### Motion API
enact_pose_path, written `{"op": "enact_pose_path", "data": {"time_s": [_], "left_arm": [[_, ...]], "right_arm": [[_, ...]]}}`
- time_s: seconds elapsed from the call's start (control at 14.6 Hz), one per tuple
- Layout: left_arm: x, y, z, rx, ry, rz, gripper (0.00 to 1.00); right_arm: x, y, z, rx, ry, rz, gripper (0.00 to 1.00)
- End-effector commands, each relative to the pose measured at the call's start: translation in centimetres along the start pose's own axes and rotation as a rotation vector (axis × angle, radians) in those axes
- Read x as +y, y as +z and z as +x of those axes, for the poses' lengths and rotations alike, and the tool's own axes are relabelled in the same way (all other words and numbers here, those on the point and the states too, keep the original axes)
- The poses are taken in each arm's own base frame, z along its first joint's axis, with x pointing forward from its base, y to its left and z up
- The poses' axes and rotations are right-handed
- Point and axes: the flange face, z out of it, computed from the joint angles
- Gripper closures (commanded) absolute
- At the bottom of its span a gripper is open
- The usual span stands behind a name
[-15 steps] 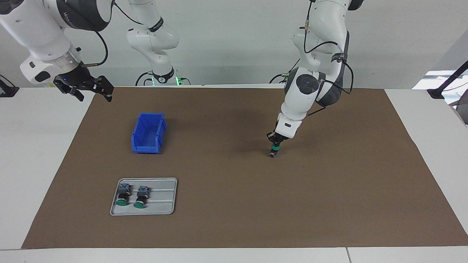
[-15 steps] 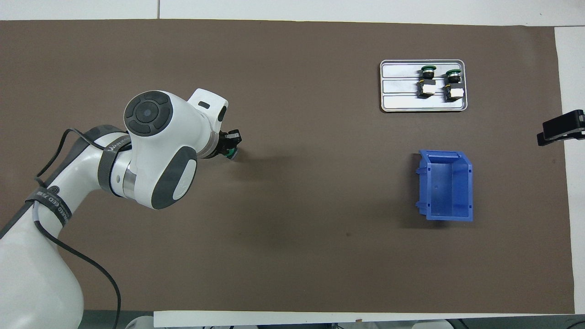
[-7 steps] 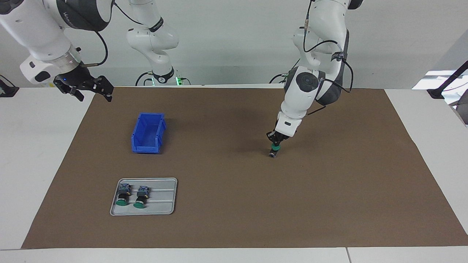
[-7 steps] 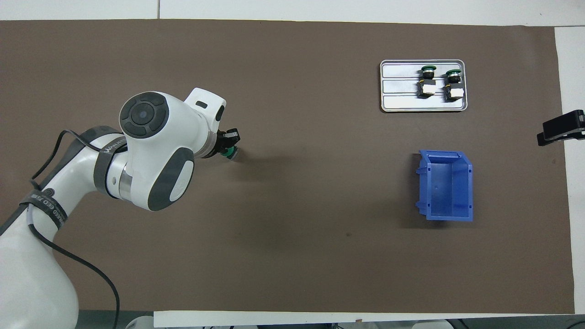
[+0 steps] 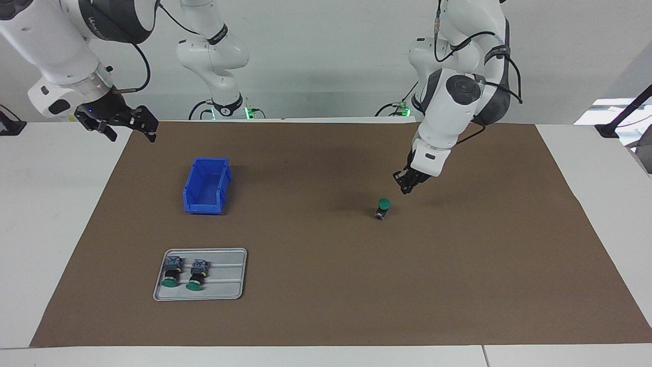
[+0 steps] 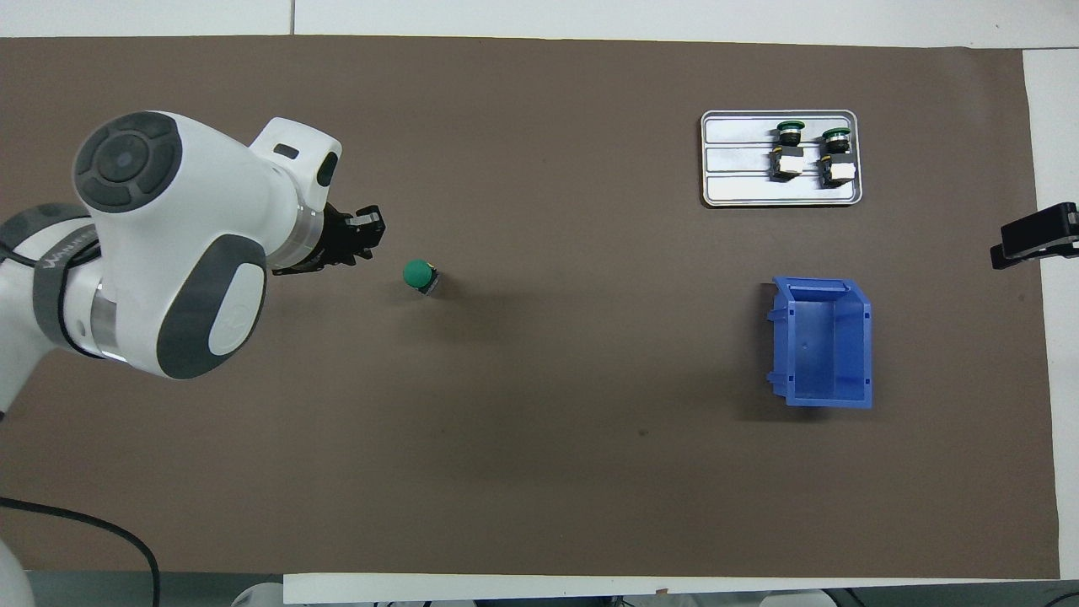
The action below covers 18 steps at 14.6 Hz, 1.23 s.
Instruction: Place and press button with both arms
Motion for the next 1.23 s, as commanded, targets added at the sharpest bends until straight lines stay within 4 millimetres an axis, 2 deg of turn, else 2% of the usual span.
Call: {"op": "enact_pose_path", "data": {"time_s": [0.0, 0.07, 0.14, 0.21, 0.27, 0.34, 0.48, 0.62, 0.68, 0.82, 0.89, 0.96, 1.03, 1.16], "left_arm": [[-4.0, -2.7, 1.5, -0.007, 0.036, 0.016, 0.18], [-6.2, -3.8, 3.1, 0.000, 0.018, 0.014, 0.05], [-7.2, -4.3, 3.7, -0.016, 0.018, 0.025, 0.02], [-7.8, -5.2, 4.2, -0.023, 0.028, 0.031, 0.00], [-10.5, -6.3, 5.6, -0.033, 0.019, 0.039, 0.00], [-12.6, -7.1, 6.5, -0.041, 0.054, 0.040, 0.00], [-15.9, -8.9, 7.5, -0.076, 0.095, 0.048, 0.00], [-17.1, -11.0, 7.6, -0.106, 0.098, 0.055, 0.00], [-18.1, -12.1, 7.8, -0.111, 0.103, 0.054, 0.00], [-18.7, -14.0, 7.6, -0.128, 0.107, 0.057, 0.00], [-18.6, -14.9, 7.5, -0.130, 0.111, 0.057, 0.00], [-18.8, -15.8, 7.3, -0.141, 0.111, 0.061, 0.00], [-18.8, -16.2, 7.1, -0.156, 0.118, 0.066, 0.00], [-19.8, -16.3, 7.2, -0.157, 0.114, 0.077, 0.00]], "right_arm": [[0.1, 0.1, -0.8, -0.005, -0.016, 0.005, 0.01], [0.1, 0.1, -0.8, -0.006, -0.016, 0.005, 0.01], [0.1, 0.1, -0.8, -0.006, -0.016, 0.005, 0.01], [0.2, 0.1, -0.8, -0.005, -0.013, 0.005, 0.01], [0.7, -0.1, -0.8, 0.004, -0.002, 0.007, 0.01], [0.5, -0.1, -0.8, 0.006, -0.010, 0.009, 0.01], [-1.5, 0.0, -0.8, -0.005, -0.089, 0.015, 0.01], [-6.1, -0.4, -0.1, 0.031, -0.134, 0.092, 0.01], [-9.7, -0.3, -0.1, 0.031, -0.111, 0.085, 0.01], [-19.7, -0.4, -0.1, 0.053, -0.025, 0.081, 0.01], [-23.7, -0.4, 0.0, 0.064, 0.012, 0.094, 0.01], [-27.8, 0.6, 0.6, 0.051, 0.077, 0.100, 0.01], [-32.0, 0.9, 1.2, 0.061, 0.120, 0.118, 0.01], [-40.4, 3.1, 2.0, 0.074, 0.164, 0.096, 0.01]]}}
